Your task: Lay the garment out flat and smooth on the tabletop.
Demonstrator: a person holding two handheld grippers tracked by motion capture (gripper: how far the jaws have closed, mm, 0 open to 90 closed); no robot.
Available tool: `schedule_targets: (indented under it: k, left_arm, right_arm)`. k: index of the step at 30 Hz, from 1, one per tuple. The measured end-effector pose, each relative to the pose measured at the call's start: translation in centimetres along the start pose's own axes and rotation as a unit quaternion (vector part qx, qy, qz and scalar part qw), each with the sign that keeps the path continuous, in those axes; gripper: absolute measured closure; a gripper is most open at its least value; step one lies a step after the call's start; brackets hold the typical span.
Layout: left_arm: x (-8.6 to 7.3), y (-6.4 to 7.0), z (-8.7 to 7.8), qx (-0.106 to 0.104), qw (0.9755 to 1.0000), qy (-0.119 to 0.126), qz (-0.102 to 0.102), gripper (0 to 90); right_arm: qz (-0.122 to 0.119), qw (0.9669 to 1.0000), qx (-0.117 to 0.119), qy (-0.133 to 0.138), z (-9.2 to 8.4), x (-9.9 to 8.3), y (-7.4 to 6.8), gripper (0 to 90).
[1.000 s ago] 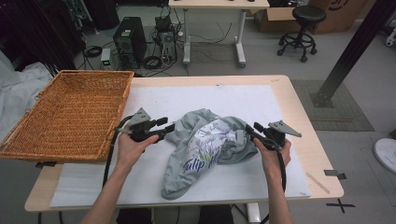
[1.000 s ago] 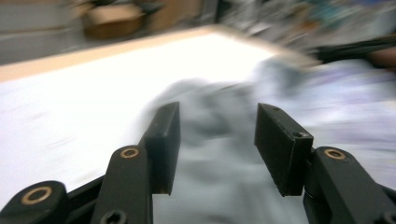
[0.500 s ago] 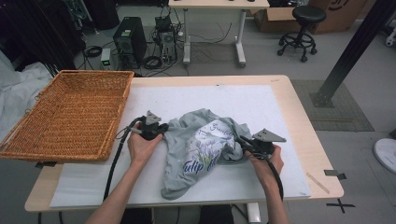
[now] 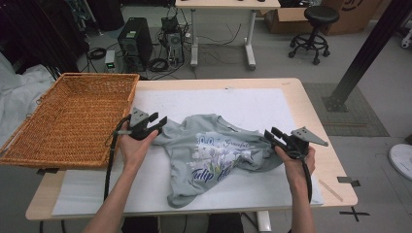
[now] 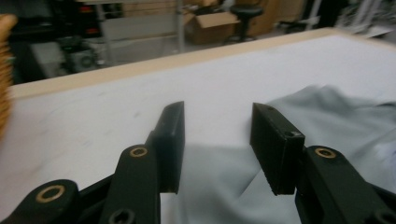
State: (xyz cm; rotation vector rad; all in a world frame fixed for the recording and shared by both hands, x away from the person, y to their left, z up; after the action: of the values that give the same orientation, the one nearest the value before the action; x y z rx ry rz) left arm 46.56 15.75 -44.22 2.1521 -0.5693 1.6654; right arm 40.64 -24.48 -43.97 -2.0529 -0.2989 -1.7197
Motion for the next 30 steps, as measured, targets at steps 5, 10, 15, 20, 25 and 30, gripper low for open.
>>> schedule_targets:
  k: [5,10,15,20,25,30]
  left_arm:
    - [-0.4,2.3,4.8,-0.068,0.9965,-0.036,0.031,53.4]
    - [-1.0,2.5,9.1,-0.097,0.9935,-0.058,-0.009,54.2]
    - [-3.5,3.1,11.5,-0.126,0.9851,-0.114,0.027,50.8]
    - [-3.5,3.7,11.0,-0.144,0.9820,-0.115,0.043,83.9]
    - [-2.2,1.9,10.1,-0.082,0.9860,-0.113,0.091,85.1]
    - [1.0,-2.3,9.1,-0.004,0.9938,-0.059,0.094,84.8]
  right_arm:
    - [0.023,0.9985,-0.044,-0.024,3.2,0.0,1.2,55.0]
    - [0.016,0.9938,-0.042,-0.102,5.0,-3.2,0.8,54.9]
    - [-0.019,0.9901,-0.034,-0.135,5.3,-5.8,-0.8,54.0]
    - [-0.032,0.9878,-0.045,-0.146,5.0,-6.0,-1.4,80.4]
    - [-0.021,0.9903,-0.052,-0.127,5.0,-4.3,-0.8,84.6]
    - [-0.077,0.9919,-0.034,-0.094,9.8,-1.2,-1.8,84.6]
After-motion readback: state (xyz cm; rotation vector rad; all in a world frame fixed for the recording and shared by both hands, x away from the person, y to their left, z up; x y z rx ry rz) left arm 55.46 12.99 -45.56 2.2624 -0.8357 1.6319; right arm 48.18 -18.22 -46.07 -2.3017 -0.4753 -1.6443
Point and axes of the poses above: each handheld gripper's, and its own axes: z roughly forward along the jaws, x roughly out of its top, y roughly to its right, the point moved 7 cm from there along z, roughly forward along the jaws, and after that the axes turned 6 degrees about y, right-handed, at the moved point
